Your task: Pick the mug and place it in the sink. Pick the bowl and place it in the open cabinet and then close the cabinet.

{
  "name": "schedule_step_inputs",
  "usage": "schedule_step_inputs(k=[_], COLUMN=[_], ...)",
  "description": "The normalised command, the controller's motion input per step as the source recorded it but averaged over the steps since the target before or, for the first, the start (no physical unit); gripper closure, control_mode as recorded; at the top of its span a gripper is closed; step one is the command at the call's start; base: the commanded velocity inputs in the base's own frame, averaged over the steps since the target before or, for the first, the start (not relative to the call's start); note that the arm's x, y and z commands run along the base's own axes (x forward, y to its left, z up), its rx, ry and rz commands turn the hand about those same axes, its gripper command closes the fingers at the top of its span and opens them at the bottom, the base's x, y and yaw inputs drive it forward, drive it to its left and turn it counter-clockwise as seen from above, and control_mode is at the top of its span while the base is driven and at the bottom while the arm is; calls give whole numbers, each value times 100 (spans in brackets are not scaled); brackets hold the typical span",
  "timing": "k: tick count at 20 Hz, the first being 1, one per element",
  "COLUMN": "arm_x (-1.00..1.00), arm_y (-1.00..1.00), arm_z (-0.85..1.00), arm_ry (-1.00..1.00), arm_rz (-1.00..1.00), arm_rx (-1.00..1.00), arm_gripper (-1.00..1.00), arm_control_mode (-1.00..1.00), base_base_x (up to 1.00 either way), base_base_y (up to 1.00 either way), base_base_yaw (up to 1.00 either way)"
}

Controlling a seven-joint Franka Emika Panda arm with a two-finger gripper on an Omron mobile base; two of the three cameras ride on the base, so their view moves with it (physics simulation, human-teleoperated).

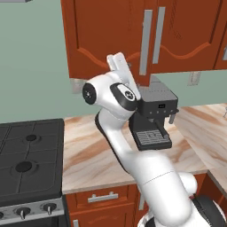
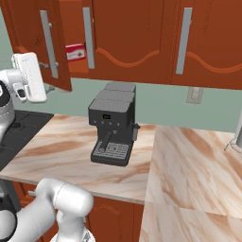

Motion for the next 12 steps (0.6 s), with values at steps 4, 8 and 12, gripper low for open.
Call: schedule_step_inputs(k=[4,8,12], arm_x=[41,44,47], arm_y=[-42,-41,-37], arm_z=[0,0,0], arm_ry=[0,0,0], arm_rz=[0,0,0], arm_rx=[1,1,1], arm_gripper=[-100,-100,-100], arm_control_mode=[-100,-100,-100], base_base_x=[0,0,0], base_base_y=[0,0,0], base_base_yaw=[0,0,0])
